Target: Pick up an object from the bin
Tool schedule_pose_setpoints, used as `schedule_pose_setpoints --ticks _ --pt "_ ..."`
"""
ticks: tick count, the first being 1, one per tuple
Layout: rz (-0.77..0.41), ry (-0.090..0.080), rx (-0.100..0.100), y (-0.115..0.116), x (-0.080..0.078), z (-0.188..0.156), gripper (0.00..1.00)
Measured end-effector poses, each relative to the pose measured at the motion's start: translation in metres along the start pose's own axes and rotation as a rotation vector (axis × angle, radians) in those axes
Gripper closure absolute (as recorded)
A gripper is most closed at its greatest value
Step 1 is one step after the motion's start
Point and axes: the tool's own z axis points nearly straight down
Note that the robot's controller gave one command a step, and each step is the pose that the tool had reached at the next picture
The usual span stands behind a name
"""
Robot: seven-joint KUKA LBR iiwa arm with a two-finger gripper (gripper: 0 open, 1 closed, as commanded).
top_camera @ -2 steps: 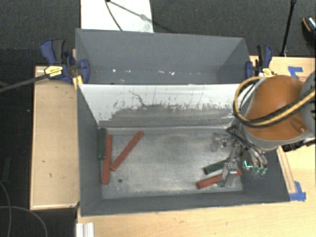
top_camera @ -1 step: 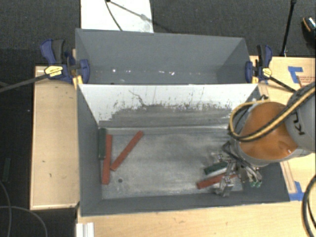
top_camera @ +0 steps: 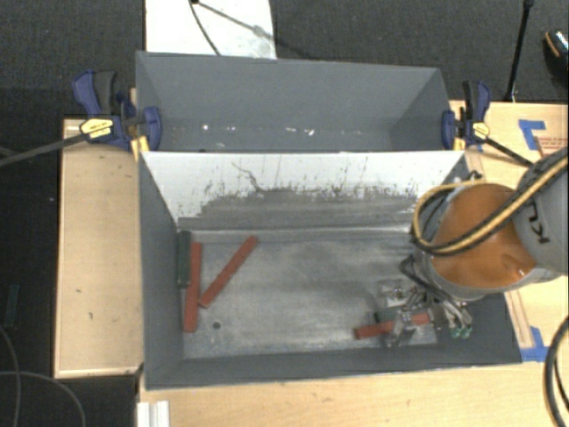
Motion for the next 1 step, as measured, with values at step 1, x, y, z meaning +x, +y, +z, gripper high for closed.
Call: schedule_pose_setpoints --ticks 1 --pt "0.048 -0.008 0.003 -0.0188 -0.0185 -0.1542 1.0"
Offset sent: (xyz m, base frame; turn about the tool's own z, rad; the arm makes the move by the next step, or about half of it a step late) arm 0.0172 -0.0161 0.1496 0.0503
